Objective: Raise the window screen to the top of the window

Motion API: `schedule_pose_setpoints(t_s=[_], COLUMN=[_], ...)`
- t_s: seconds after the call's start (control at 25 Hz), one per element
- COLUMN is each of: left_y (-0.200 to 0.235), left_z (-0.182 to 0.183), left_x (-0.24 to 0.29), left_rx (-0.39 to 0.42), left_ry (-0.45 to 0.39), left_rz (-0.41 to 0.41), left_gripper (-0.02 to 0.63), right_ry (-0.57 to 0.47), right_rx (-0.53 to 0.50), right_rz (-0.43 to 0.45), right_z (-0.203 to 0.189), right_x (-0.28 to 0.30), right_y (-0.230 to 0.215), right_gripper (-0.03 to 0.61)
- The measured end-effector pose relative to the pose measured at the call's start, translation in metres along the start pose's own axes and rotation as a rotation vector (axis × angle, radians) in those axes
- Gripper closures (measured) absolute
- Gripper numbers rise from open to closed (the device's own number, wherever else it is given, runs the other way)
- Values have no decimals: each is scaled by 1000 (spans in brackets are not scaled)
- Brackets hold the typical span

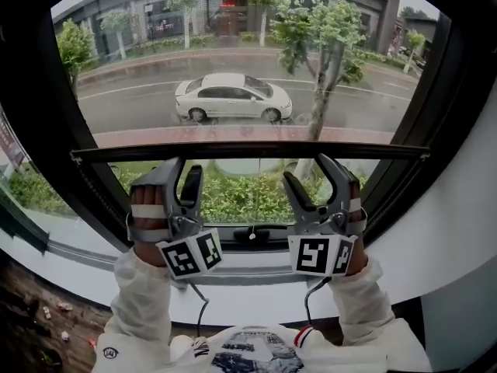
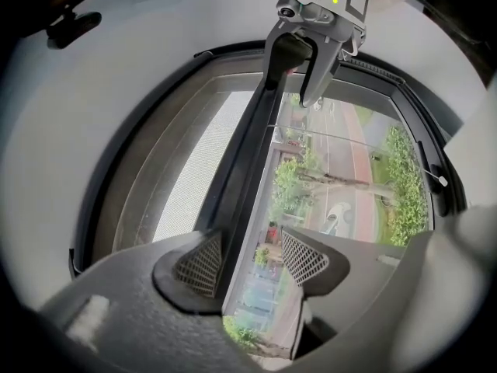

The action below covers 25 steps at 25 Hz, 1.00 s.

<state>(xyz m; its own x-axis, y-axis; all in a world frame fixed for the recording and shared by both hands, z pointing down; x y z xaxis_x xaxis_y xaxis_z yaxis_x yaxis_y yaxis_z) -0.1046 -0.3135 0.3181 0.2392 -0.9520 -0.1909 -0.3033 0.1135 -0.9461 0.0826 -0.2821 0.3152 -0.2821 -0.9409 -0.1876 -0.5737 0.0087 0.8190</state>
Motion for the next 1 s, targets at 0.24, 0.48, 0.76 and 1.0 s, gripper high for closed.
schedule_pose_setpoints(t_s=[0.24,0.48,0.76,1.0], left_y=[8,48,165,165], left_z=[3,17,37,30], left_x=[3,8,33,34], left_rx=[7,4,0,-9], left_ry=[-16,-32,-59,-76], left_rz=[35,65,105,147], left_gripper=[374,374,374,374], right_ry=[-12,-23,-48,-76], right_rx=[-10,-12,-15,-33], right_rz=[-37,-64,-117,-156], right_z=[3,26,99,98], right_x=[4,8,39,46], right_y=[-5,-41,-133,-129], right_gripper=[282,281,276,276])
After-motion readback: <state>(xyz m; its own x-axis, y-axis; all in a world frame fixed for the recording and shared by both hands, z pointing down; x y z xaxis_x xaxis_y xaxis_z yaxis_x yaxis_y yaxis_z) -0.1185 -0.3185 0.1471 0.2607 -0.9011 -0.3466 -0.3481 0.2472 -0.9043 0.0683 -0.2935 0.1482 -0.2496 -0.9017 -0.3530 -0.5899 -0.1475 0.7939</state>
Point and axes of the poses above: the fingertips, and each gripper's own axes: x forward along the fingers, y to its left, z out of its top, the point moved 3 cm from there along -x, backward along the fingers, and after that the axes turned 2 degrees about -y, right-handed, at the moved point
